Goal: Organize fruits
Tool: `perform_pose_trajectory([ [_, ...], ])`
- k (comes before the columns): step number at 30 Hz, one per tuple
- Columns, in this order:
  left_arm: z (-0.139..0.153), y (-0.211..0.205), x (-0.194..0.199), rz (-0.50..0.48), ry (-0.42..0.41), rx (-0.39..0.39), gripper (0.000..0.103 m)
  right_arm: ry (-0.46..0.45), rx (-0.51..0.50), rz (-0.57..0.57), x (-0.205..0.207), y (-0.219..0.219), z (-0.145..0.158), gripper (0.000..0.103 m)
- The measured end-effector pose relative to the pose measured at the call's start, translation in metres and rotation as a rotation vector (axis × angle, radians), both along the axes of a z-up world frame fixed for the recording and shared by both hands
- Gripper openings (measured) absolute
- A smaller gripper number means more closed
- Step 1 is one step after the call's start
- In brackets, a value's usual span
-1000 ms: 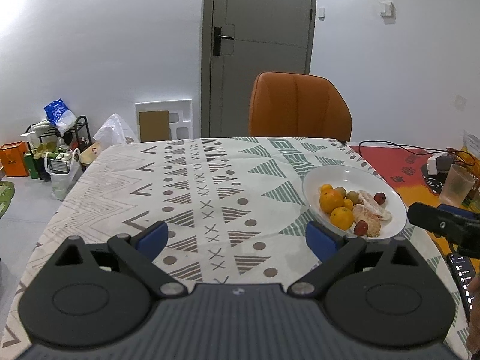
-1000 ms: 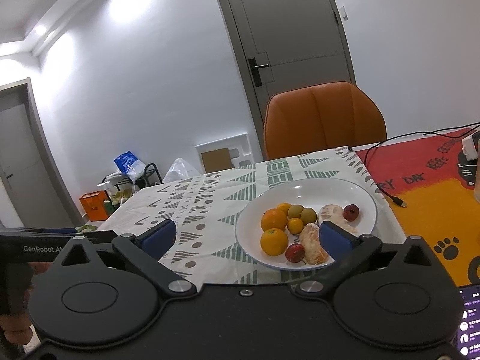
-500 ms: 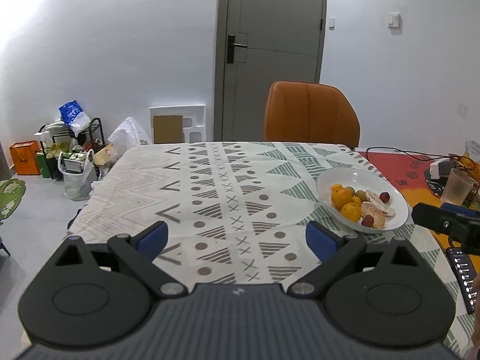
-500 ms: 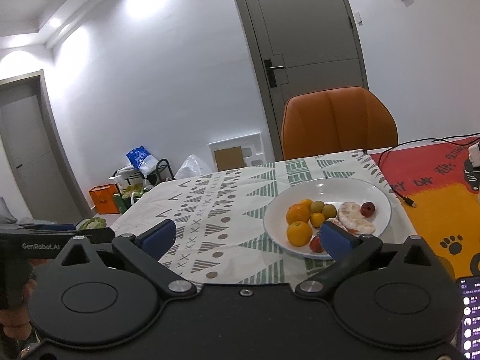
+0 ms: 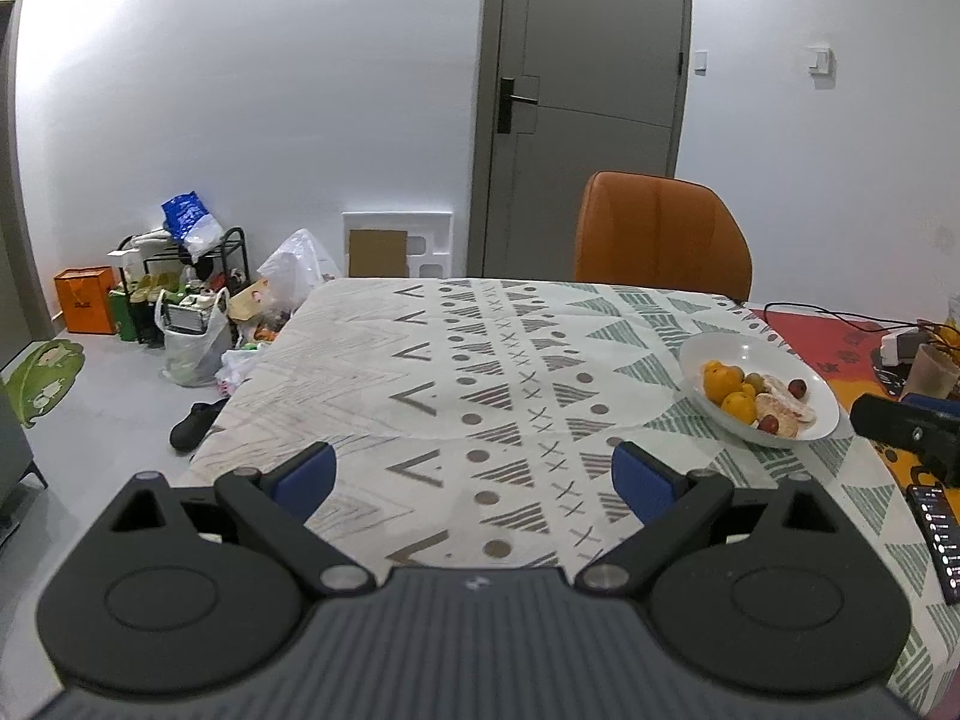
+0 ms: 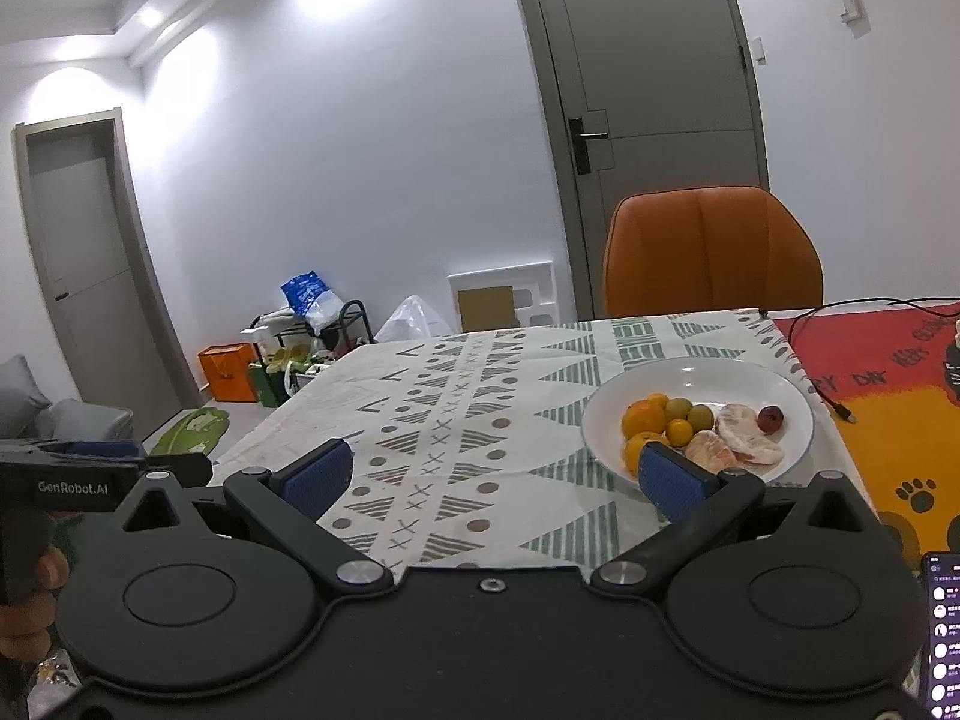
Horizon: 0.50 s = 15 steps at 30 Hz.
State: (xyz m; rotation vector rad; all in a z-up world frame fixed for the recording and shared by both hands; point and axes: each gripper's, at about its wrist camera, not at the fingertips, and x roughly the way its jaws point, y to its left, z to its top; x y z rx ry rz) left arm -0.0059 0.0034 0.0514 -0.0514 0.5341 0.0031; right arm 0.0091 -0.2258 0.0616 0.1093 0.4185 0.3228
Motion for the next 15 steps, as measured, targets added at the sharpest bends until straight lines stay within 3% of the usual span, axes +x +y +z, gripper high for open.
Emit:
perform_pose_trajectory([
  [15,-0.010,0.013,-0.018,0.014,0.006,0.021,0.098,0.057,0.006,0.028,-0.013,0.007,-0.015,0.103],
])
